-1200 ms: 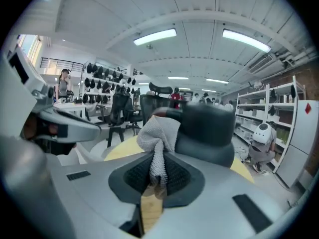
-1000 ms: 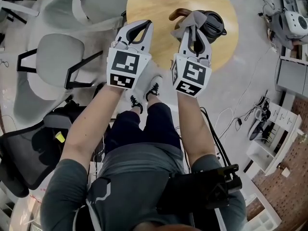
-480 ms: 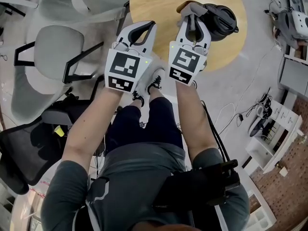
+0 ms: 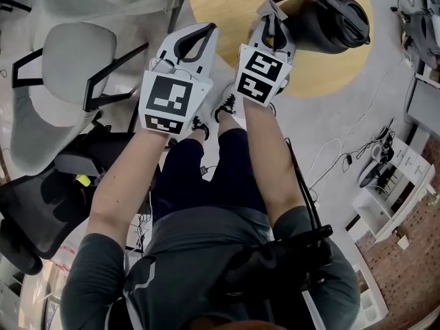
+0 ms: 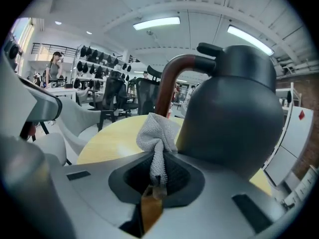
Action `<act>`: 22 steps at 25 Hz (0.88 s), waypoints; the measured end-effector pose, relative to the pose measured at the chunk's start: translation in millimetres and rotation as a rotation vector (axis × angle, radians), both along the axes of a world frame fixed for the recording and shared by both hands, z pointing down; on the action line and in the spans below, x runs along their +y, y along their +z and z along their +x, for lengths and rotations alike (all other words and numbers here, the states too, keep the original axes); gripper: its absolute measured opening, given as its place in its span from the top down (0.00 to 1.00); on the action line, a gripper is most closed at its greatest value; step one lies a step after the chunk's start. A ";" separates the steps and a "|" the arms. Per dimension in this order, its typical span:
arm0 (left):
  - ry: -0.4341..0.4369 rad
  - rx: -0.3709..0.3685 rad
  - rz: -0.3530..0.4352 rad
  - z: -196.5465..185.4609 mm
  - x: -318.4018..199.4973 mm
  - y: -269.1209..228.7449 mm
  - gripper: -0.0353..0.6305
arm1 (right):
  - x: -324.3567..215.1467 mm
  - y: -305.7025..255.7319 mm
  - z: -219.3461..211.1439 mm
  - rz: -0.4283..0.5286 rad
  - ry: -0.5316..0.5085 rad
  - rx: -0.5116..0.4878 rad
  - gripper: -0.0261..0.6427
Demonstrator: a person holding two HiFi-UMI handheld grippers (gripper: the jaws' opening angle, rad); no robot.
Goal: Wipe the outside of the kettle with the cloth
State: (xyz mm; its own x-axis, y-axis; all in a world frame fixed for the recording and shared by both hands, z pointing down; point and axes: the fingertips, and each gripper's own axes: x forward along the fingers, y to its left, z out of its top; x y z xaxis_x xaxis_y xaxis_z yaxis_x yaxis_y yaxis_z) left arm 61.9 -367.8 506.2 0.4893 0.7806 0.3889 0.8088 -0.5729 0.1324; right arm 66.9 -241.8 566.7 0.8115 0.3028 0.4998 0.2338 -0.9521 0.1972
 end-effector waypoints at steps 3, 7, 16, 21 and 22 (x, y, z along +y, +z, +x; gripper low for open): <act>-0.015 0.005 -0.002 1.5 -4.9 8.7 0.93 | -0.9 10.5 -0.9 0.015 0.014 -0.008 0.88; -0.027 0.008 0.001 -0.4 -7.5 12.7 0.93 | -0.7 19.7 -3.4 0.035 0.014 -0.017 0.88; -0.017 -0.012 -0.009 -34.1 -28.3 -57.3 0.93 | -22.7 -72.4 -42.6 0.098 -0.101 0.082 0.88; 0.055 0.034 -0.068 -33.9 -28.4 -117.9 0.93 | -22.5 -153.2 -60.7 0.088 -0.129 0.162 0.88; 0.064 0.038 -0.079 -34.4 -32.2 -129.4 0.94 | -27.2 -170.9 -65.4 0.080 -0.148 0.177 0.88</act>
State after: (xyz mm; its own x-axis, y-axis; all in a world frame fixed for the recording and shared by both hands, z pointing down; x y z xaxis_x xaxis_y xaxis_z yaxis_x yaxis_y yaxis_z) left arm 27.5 -400.0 376.7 0.4509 0.8382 0.3066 0.8487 -0.5090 0.1434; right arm 1.5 -269.0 395.8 0.9211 0.1391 0.3635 0.1148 -0.9895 0.0877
